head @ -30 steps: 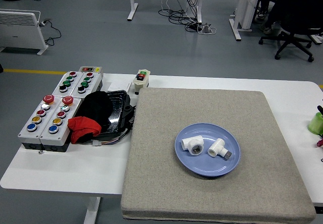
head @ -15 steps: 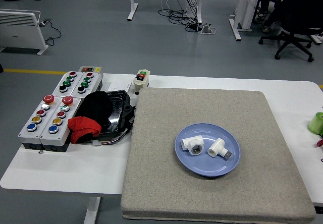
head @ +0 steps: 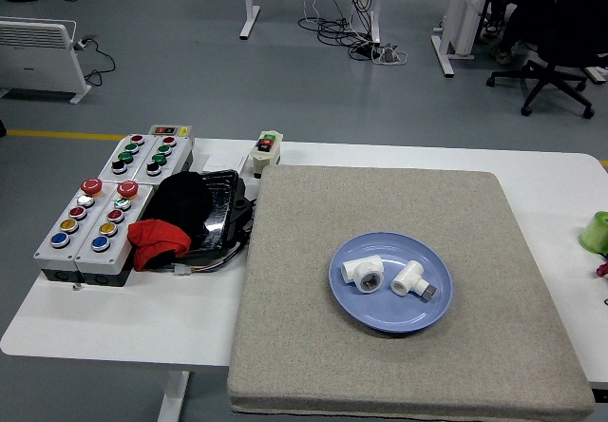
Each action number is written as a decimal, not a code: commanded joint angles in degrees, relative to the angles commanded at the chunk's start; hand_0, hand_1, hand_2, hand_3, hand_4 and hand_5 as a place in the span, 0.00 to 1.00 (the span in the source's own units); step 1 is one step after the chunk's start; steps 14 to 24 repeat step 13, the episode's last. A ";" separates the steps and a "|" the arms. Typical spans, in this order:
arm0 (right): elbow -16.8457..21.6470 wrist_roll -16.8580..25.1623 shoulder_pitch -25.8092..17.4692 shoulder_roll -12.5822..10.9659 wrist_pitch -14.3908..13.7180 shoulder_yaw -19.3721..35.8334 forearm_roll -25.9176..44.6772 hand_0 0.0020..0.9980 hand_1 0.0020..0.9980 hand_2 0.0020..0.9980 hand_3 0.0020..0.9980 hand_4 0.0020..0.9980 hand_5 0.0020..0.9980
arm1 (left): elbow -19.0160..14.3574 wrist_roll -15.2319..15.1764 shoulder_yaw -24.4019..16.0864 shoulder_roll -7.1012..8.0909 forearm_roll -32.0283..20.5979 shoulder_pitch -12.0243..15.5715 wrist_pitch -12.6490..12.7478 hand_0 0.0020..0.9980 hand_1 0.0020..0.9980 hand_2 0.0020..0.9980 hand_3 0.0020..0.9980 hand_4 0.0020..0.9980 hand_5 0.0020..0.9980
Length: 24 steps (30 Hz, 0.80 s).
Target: Pick pipe place plate twice
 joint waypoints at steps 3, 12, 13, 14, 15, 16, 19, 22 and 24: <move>0.01 0.02 0.04 0.03 -0.11 -0.01 0.14 0.89 0.84 0.90 0.87 0.53 0.75 | 0.00 0.02 0.07 -0.02 -0.09 -0.01 0.01 0.64 0.63 0.69 0.65 0.35 1.00; 0.00 0.00 0.19 0.09 -0.14 0.28 0.46 0.89 0.83 0.89 0.86 0.53 0.74 | -0.02 0.10 0.32 -0.01 -0.30 -0.16 0.00 0.64 0.63 0.69 0.65 0.35 1.00; 0.01 -0.32 0.18 0.09 -0.31 0.33 0.24 0.89 0.83 0.89 0.86 0.53 0.74 | -0.02 0.10 0.34 -0.01 -0.32 -0.15 0.00 0.64 0.63 0.69 0.65 0.35 1.00; 0.01 -0.32 0.18 0.09 -0.31 0.33 0.24 0.89 0.83 0.89 0.86 0.53 0.74 | -0.02 0.10 0.34 -0.01 -0.32 -0.15 0.00 0.64 0.63 0.69 0.65 0.35 1.00; 0.01 -0.32 0.18 0.09 -0.31 0.33 0.24 0.89 0.83 0.89 0.86 0.53 0.74 | -0.02 0.10 0.34 -0.01 -0.32 -0.15 0.00 0.64 0.63 0.69 0.65 0.35 1.00; 0.01 -0.32 0.18 0.09 -0.31 0.33 0.24 0.89 0.83 0.89 0.86 0.53 0.74 | -0.02 0.10 0.34 -0.01 -0.32 -0.15 0.00 0.64 0.63 0.69 0.65 0.35 1.00; 0.01 -0.32 0.18 0.09 -0.31 0.33 0.24 0.89 0.83 0.89 0.86 0.53 0.74 | -0.02 0.10 0.34 -0.01 -0.32 -0.15 0.00 0.64 0.63 0.69 0.65 0.35 1.00; 0.01 -0.32 0.18 0.09 -0.31 0.33 0.24 0.89 0.83 0.89 0.86 0.53 0.74 | -0.02 0.10 0.34 -0.01 -0.32 -0.15 0.00 0.64 0.63 0.69 0.65 0.35 1.00; 0.01 -0.32 0.18 0.09 -0.31 0.33 0.24 0.89 0.83 0.89 0.86 0.53 0.74 | -0.02 0.10 0.34 -0.01 -0.32 -0.15 0.00 0.64 0.63 0.69 0.65 0.35 1.00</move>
